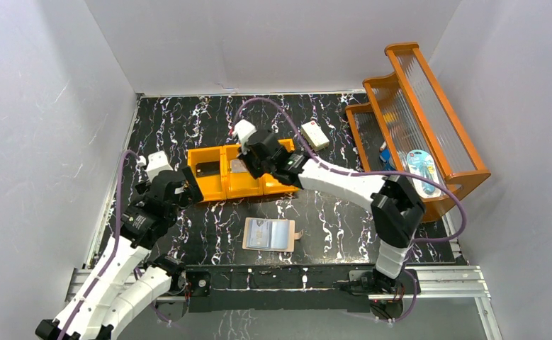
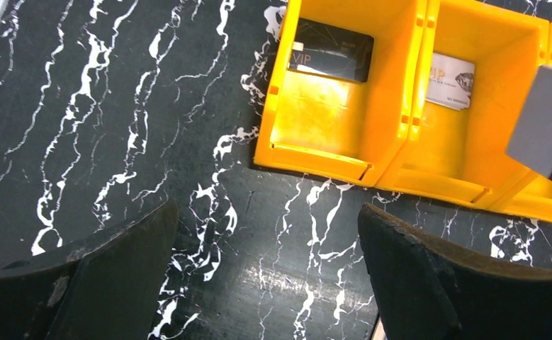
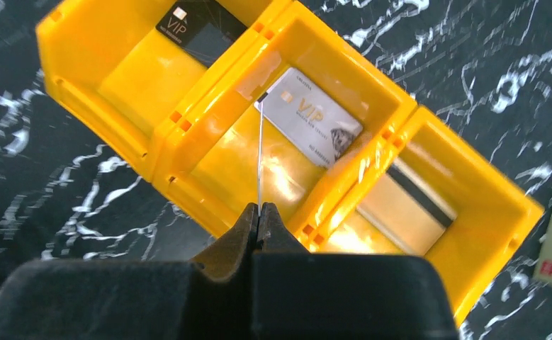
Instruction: Take the credit cards out of the card holder
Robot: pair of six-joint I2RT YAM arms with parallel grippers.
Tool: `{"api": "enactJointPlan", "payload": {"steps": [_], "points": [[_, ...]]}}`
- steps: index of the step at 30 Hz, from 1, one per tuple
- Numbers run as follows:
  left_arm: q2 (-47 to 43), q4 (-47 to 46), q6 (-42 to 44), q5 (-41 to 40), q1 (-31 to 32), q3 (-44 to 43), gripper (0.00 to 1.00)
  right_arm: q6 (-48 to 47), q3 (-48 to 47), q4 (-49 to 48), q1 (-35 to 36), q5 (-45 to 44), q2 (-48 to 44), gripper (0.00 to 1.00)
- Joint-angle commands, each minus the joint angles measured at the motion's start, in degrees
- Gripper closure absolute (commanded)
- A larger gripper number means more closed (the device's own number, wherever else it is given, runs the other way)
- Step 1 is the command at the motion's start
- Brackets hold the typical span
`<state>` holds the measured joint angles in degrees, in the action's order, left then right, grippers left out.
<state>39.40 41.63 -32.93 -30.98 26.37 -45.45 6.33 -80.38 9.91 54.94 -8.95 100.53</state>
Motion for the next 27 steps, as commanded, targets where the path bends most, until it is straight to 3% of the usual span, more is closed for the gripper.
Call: {"api": "enactJointPlan", "payload": {"steps": [1, 14, 27], "points": [[-2.12, -1.05, 1.45, -4.47, -0.13, -0.26, 0.02, -22.26, -2.82, -9.31, 3.91, -7.56, 3.93, 1.0], [-6.61, -0.02, 0.4, -5.49, -0.14, 0.88, 0.02, -43.74, -10.8, -11.69, 4.46, -11.85, 15.92, 1.0], [-6.62, 0.21, 0.3, -6.13, -0.09, 0.72, 0.02, -46.94, -15.0, -9.69, 2.7, -12.46, 22.81, 1.0]]}}
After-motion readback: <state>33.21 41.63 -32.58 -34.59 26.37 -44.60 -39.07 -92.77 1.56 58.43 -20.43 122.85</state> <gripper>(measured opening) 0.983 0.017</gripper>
